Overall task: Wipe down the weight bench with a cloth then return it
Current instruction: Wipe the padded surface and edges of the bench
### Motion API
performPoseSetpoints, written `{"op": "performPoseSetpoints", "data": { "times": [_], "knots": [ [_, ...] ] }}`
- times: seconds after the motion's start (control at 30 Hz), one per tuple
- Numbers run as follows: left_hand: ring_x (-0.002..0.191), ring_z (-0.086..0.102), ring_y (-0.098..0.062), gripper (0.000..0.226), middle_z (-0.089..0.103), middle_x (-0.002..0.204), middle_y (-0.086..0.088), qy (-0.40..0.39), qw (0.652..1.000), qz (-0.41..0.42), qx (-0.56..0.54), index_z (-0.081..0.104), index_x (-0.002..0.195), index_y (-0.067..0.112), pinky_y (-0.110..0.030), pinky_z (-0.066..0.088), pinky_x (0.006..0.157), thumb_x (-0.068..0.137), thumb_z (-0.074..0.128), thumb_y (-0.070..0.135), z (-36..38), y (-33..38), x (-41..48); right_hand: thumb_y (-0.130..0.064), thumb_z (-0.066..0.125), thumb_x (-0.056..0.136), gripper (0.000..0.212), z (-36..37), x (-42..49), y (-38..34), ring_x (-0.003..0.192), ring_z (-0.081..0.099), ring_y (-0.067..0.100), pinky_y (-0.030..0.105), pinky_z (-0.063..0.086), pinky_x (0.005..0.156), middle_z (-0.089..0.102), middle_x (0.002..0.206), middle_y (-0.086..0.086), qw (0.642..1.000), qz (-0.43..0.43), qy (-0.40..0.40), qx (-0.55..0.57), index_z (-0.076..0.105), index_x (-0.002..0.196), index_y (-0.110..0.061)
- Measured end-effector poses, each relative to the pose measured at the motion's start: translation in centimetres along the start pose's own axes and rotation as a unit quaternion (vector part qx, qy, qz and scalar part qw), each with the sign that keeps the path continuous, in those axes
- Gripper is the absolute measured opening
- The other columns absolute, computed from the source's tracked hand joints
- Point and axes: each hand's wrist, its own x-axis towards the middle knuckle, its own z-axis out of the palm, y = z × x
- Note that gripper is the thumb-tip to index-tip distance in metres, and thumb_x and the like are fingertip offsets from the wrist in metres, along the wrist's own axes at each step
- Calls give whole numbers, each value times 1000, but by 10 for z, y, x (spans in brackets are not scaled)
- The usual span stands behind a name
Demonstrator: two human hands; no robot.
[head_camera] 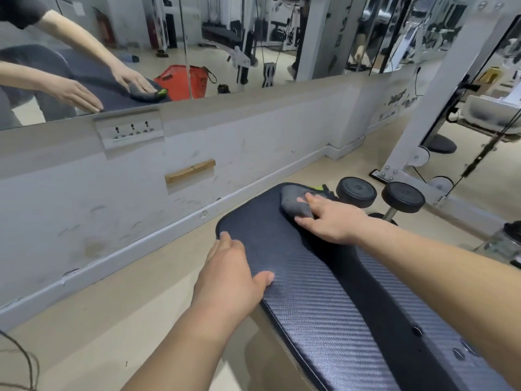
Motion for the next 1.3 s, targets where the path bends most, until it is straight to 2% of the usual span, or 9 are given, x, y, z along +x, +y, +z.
{"op": "performPoseSetpoints", "data": {
  "times": [0.17, 0.3, 0.5, 0.63, 0.77, 0.9, 1.03, 1.2, 1.3],
  "knots": [
    [146, 37, -23, 52, 21, 168, -1, -18, 999, -1, -32, 56, 120, 16, -33, 43, 105, 85, 69, 52, 0, -3, 1, -56, 25, 105, 70, 17, 25, -33, 160, 6, 22, 41, 14, 126, 7, 174, 5, 998, 41, 46, -22, 13, 166, -23],
    [156, 17, -15, 44, 10, 171, 1, -15, 994, -1, -110, 53, 140, 13, -26, 27, 118, 97, 52, 18, -4, -9, -1, -55, 32, 104, 70, 21, -14, -63, 160, 11, 23, 33, 12, 127, 12, 174, 8, 996, -59, 60, -24, 20, 165, -21],
    [146, 42, -13, 52, 37, 162, 4, 65, 985, 5, -157, 66, 132, 11, -17, 35, 110, 89, 41, -3, -8, -23, -10, -67, 24, 91, 79, 43, -92, -56, 159, 15, 11, 22, 3, 127, 19, 171, -4, 981, -188, 44, -3, 31, 162, -31],
    [148, 36, -16, 37, 40, 161, -4, 82, 989, 36, -114, 63, 126, 2, -10, 25, 99, 94, 45, 3, -6, -10, -12, -65, 37, 98, 72, 29, -59, -24, 159, 11, 9, 19, 0, 126, 16, 172, -5, 992, -115, 42, 12, 27, 162, -33],
    [155, 18, -15, 54, 21, 169, 0, 59, 992, 84, -71, 43, 151, 14, -20, 16, 119, 98, 50, 16, 0, 4, -15, -53, 33, 105, 66, 29, -21, -32, 160, 13, 22, 35, 13, 128, 14, 173, 5, 997, 18, 78, -1, 22, 164, -25],
    [157, -2, -13, 83, -5, 171, 8, 51, 990, 119, -62, 14, 162, 26, -22, 7, 122, 93, 57, 17, 2, 6, -9, -51, 34, 105, 67, 37, -46, -43, 160, 10, 20, 35, 11, 128, 13, 174, 4, 997, -29, 68, -9, 21, 165, -25],
    [156, -2, -5, 85, 11, 169, 13, -5, 972, 229, -50, 32, 157, 32, -25, 8, 126, 79, 58, 13, 5, 12, -8, -60, 30, 93, 76, 55, -108, -36, 160, 4, 13, 27, 0, 127, 11, 173, -4, 990, -123, 72, 16, 22, 164, -32],
    [154, 7, 0, 82, 24, 165, 16, -122, 959, 252, -34, 32, 152, 49, -24, 10, 127, 78, 59, 26, 7, 30, -20, -49, 53, 89, 56, 41, -134, -18, 153, 31, 14, 38, 23, 126, 41, 163, -9, 974, -163, 8, 158, 58, 142, -34],
    [154, 17, -9, 66, 24, 166, 14, -90, 962, 244, 80, 31, 151, 54, -23, 14, 124, 92, 61, 48, 8, 42, -28, -47, 65, 88, 44, 16, -156, 9, 143, 44, 0, 33, 30, 123, 55, 153, -11, 945, -62, 15, 319, 72, 129, -32]
  ]
}}
